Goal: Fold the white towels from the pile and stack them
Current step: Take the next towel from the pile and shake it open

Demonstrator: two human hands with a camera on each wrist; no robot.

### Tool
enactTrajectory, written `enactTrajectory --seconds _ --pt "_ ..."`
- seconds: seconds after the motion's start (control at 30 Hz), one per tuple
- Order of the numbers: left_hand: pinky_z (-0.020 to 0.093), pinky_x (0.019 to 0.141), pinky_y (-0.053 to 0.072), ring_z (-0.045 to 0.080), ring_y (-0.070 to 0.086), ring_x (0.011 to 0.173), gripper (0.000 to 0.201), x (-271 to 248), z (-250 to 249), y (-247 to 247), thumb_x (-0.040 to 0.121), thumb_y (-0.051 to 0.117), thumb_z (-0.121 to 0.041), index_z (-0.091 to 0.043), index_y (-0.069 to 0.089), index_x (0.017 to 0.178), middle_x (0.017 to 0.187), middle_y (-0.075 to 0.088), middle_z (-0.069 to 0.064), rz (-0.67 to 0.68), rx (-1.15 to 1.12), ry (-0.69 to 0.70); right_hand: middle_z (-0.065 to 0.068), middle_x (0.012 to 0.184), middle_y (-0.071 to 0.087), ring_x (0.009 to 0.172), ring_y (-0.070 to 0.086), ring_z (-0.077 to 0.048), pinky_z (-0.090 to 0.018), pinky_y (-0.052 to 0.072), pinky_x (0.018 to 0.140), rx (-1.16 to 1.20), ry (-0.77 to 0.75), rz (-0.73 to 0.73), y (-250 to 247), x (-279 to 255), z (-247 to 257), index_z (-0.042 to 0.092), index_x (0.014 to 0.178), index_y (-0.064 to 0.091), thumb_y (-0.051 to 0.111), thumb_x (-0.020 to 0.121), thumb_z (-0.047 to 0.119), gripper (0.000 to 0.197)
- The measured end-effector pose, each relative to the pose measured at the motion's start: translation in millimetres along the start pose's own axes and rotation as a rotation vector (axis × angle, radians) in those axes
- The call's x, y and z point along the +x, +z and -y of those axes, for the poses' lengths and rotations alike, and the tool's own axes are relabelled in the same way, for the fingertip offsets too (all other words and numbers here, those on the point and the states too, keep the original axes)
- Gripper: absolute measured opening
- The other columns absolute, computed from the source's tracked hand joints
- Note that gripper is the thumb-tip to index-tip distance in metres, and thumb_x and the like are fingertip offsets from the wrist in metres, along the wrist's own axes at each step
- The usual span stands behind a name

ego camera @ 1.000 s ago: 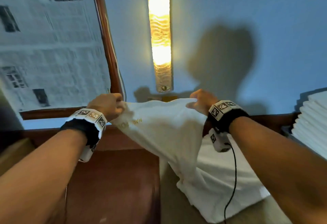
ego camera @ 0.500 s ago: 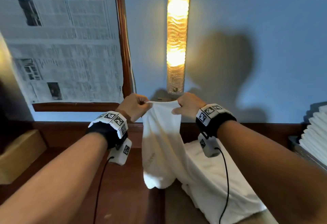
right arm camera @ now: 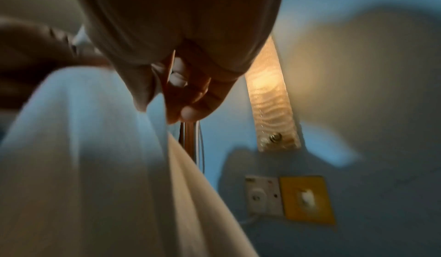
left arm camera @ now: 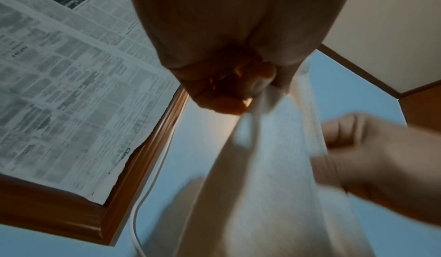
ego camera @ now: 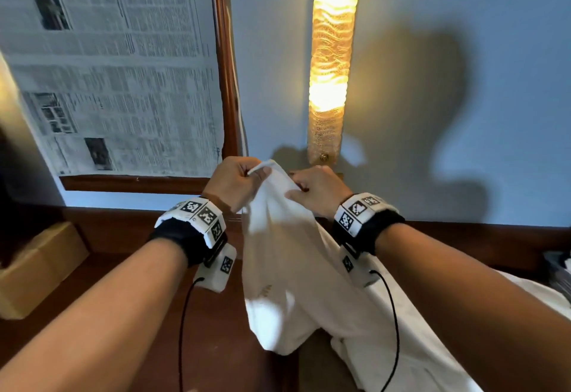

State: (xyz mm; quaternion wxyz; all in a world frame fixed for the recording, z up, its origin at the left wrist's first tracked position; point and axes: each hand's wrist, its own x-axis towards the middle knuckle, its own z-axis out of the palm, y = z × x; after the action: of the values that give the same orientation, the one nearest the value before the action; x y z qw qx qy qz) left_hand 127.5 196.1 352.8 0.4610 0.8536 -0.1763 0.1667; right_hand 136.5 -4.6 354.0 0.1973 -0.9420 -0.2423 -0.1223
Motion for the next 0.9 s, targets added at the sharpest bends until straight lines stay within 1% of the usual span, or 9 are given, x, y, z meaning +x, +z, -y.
enactTrajectory --seconds 0.07,0.13,0.2,0.27,0.4,0.5,0.7,0.8,0.9 --pt "0.023 0.043 0.036 0.009 0.044 0.042 0.031 1.2 2.0 -12.5 0.1 0.059 -0.024 -0.002 0.071 0.084 0.054 0.054 0.004 -0.041 0.018 0.018 0.001 0.06 0.043 0.07 0.047 -0.027 -0.032 0.025 0.063 -0.134 0.013 0.114 21.9 -6.6 -21.9 0.019 0.057 0.038 0.062 0.092 0.023 0.042" --pt "0.018 0.039 0.035 0.007 0.045 0.039 0.027 1.1 8.1 -28.7 0.101 0.059 -0.023 -0.006 0.075 0.087 0.056 0.057 0.005 -0.087 0.002 0.014 -0.004 0.071 0.062 0.078 0.06 -0.029 -0.031 0.037 0.067 -0.155 0.122 0.18 42.1 -19.4 -56.7 0.014 0.063 0.06 0.062 0.091 0.019 0.028" --pt "0.018 0.036 0.033 0.009 0.044 0.035 0.031 -0.5 16.2 -47.0 0.101 0.058 -0.025 -0.006 0.072 0.082 0.051 0.055 0.002 -0.124 -0.02 -0.006 -0.002 0.085 0.074 0.082 0.067 -0.021 -0.03 0.051 0.078 -0.115 0.274 0.214 49.2 -37.5 -85.0 0.017 0.078 0.076 0.065 0.088 0.015 0.016" --pt "0.019 0.035 0.033 0.011 0.044 0.035 0.036 0.1 23.3 -60.9 0.102 0.056 -0.026 -0.004 0.067 0.076 0.048 0.052 0.002 -0.135 -0.032 -0.019 0.001 0.08 0.072 0.079 0.067 -0.017 -0.028 0.051 0.077 -0.048 0.357 0.173 52.6 -45.5 -92.7 0.028 0.069 0.071 0.064 0.087 0.011 0.026" --pt "0.027 0.051 0.04 0.015 0.049 0.05 0.031 9.1 31.4 -60.0 0.102 0.056 -0.025 -0.008 0.069 0.079 0.06 0.056 0.012 -0.012 -0.023 0.063 0.002 0.079 0.067 0.076 0.06 -0.017 -0.029 0.047 0.072 0.21 0.218 -0.047 52.5 -21.9 -34.5 0.025 0.074 0.066 0.066 0.087 0.028 0.013" --pt "0.027 0.057 0.034 0.004 0.046 0.052 0.037 8.8 31.2 -55.2 0.101 0.058 -0.027 -0.033 0.066 0.065 0.054 0.053 -0.013 0.083 0.054 0.134 -0.007 0.082 0.063 0.073 0.057 -0.02 -0.033 0.044 0.066 0.304 0.067 -0.131 51.3 5.6 36.2 0.015 0.089 0.062 0.063 0.086 0.055 0.04" --pt "0.034 0.058 0.033 0.016 0.042 0.051 0.039 -3.9 39.0 -88.0 0.095 0.052 -0.051 -0.03 0.056 0.062 0.051 0.042 -0.009 0.035 0.009 0.191 0.007 0.052 0.042 0.055 0.035 -0.016 -0.024 0.031 0.052 0.103 0.059 -0.322 55.5 16.0 73.3 0.02 0.06 0.053 0.064 0.092 0.02 0.034" --pt "0.043 0.067 0.051 0.029 0.063 0.066 0.035 -9.4 54.1 -117.5 0.098 0.053 -0.046 -0.023 0.071 0.078 0.068 0.067 0.006 -0.027 -0.067 0.214 -0.002 0.064 0.058 0.062 0.054 -0.021 -0.029 0.039 0.059 -0.022 0.217 -0.212 70.8 -15.6 46.1 0.009 0.075 0.067 0.061 0.095 0.02 0.023" --pt "0.037 0.068 0.049 0.022 0.063 0.066 0.033 -17.3 69.7 -139.3 0.101 0.055 -0.034 -0.016 0.071 0.079 0.069 0.068 0.005 -0.041 -0.107 0.226 -0.013 0.082 0.067 0.083 0.062 -0.035 -0.031 0.035 0.064 -0.105 0.541 -0.259 70.0 -62.8 18.4 0.008 0.086 0.071 0.059 0.096 0.019 0.019"
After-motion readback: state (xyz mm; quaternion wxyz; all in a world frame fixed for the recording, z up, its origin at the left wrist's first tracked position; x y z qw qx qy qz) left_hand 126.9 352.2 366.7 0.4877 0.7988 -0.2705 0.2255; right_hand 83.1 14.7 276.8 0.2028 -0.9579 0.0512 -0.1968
